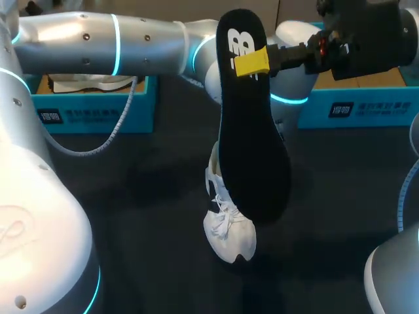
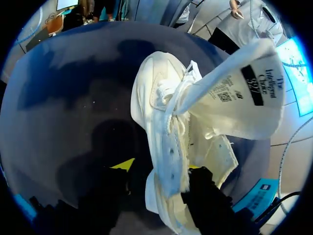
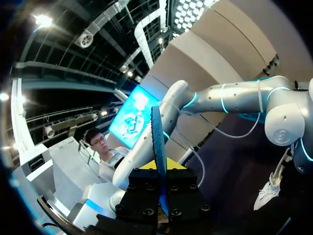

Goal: Take the shoe out of the shoebox, open the shoe tongue, remove and reinsert the insole, then place the shoe into the shoebox

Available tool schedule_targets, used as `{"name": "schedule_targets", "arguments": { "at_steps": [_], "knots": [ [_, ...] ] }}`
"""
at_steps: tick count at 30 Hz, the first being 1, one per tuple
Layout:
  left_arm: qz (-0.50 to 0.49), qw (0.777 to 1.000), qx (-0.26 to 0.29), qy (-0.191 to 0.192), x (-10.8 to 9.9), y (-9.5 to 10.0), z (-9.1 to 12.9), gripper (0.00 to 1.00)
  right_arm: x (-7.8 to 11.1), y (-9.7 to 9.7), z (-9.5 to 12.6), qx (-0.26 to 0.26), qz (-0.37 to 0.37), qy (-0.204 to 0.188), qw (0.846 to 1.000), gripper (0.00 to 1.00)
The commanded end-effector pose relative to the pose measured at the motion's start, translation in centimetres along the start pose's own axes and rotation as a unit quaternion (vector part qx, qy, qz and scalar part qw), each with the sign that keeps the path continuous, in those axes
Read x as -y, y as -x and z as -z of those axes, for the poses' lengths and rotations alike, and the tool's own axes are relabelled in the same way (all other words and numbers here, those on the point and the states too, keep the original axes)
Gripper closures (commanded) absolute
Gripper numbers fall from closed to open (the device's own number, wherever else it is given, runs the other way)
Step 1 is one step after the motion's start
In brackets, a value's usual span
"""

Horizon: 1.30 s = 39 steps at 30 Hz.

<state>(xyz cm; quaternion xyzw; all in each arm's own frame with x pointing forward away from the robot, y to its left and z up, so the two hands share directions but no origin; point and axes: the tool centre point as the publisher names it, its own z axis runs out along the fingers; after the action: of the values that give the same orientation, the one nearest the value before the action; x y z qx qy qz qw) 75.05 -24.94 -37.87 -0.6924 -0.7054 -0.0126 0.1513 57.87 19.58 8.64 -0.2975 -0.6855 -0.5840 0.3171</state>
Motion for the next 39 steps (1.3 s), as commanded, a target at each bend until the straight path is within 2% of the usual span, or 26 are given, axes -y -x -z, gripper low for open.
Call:
{"name": "schedule_targets", "arguments": {
  "at_steps": [1,11,14,16,28,39],
  "knots": [
    [-0.003,0.999,0.032,0.002,-0.4,-2.0,2.9,0.0,-0.2,0.1,-0.4,0.0,0.0,-0.001,1.0,1.0],
    [-0.011,0.994,0.109,0.017,-1.1,-2.3,8.6,0.0,-0.2,0.1,-0.4,0.0,0.0,-0.001,1.0,1.0],
    [-0.015,0.992,0.122,0.022,-1.1,-2.3,9.6,0.0,-0.3,0.6,0.3,0.008,-0.011,0.017,1.0,1.0],
    [-0.016,0.991,0.134,0.025,-1.2,-2.5,10.4,0.0,-0.7,0.9,1.1,0.011,-0.011,0.037,0.999,1.0],
    [-0.028,0.97,0.236,0.044,-1.0,-3.7,14.7,0.0,-3.7,2.7,5.6,0.024,-0.016,0.075,0.997,1.0],
    [-0.052,0.949,0.302,0.067,-2.1,-6.4,19.4,0.0,-6.5,6.5,8.2,0.013,-0.055,0.087,0.995,1.0]
  ]
}}
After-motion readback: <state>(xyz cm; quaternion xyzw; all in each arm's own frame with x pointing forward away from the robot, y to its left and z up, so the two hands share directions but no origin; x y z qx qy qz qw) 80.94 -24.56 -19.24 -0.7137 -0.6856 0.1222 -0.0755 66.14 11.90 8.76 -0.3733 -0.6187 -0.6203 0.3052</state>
